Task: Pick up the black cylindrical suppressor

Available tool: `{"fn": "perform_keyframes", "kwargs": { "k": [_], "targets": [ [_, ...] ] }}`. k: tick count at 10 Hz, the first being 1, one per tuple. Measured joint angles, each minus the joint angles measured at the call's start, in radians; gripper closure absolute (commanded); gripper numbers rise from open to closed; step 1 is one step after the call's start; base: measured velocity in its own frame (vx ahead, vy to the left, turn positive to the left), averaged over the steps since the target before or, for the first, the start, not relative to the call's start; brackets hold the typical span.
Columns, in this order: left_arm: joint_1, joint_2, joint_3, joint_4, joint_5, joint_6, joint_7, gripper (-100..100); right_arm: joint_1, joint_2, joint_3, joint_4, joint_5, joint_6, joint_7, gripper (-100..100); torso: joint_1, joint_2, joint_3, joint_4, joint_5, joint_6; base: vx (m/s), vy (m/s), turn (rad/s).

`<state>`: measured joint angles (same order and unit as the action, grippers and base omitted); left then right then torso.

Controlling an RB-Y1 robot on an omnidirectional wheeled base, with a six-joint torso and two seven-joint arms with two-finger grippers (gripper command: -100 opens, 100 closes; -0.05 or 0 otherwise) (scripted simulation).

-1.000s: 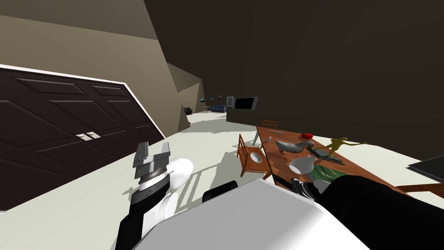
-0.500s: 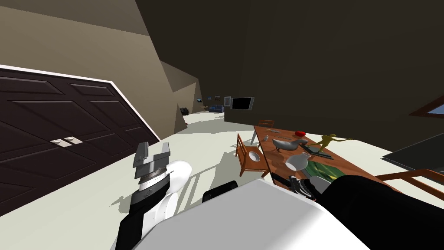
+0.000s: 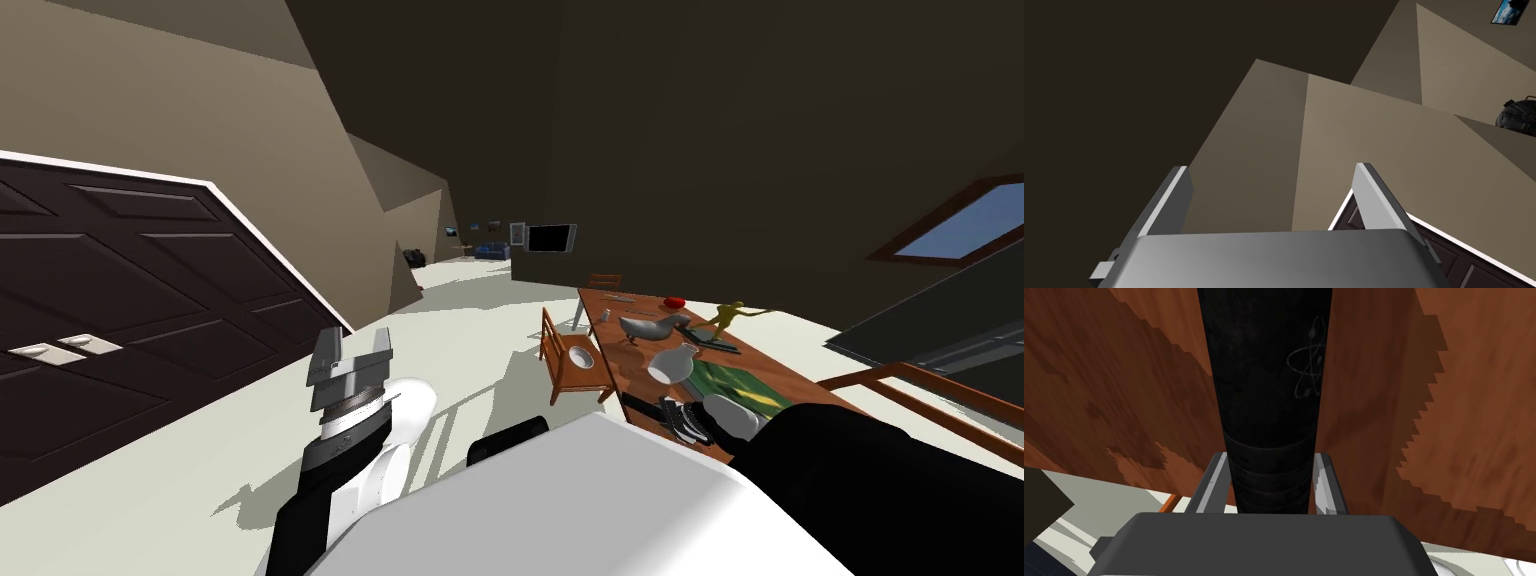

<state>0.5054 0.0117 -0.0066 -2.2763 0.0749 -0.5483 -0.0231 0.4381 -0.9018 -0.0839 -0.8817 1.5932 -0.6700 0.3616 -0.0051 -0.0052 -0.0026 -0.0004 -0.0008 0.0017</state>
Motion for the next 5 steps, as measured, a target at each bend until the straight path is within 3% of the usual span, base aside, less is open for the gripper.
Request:
{"fn": "perform_keyframes", "kwargs": {
  "k": [2, 4, 5],
  "targets": [
    [0.0, 0.0, 0.0, 0.0, 0.0, 0.0, 0.0, 0, -0.002, 0.004, -0.028, -0.021, 0.058, -0.016, -0.026, 100, 0.0, 0.0, 0.0, 0.0, 0.001, 0.0, 0.025, 0.004, -0.151],
    [0.0, 0.0, 0.0, 0.0, 0.0, 0.0, 0.0, 0, -0.005, 0.007, -0.045, -0.033, 0.117, -0.03, -0.044, 100, 0.0, 0.001, 0.001, 0.0, 0.001, 0.0, 0.006, 0.003, -0.007],
    [0.0, 0.0, 0.0, 0.0, 0.0, 0.0, 0.0, 0, -0.005, 0.007, -0.045, -0.034, 0.12, -0.031, -0.046, 0, 0.0, 0.002, 0.001, 0.001, 0.001, 0.0, 0.0, 0.0, 0.0]
  ]
}}
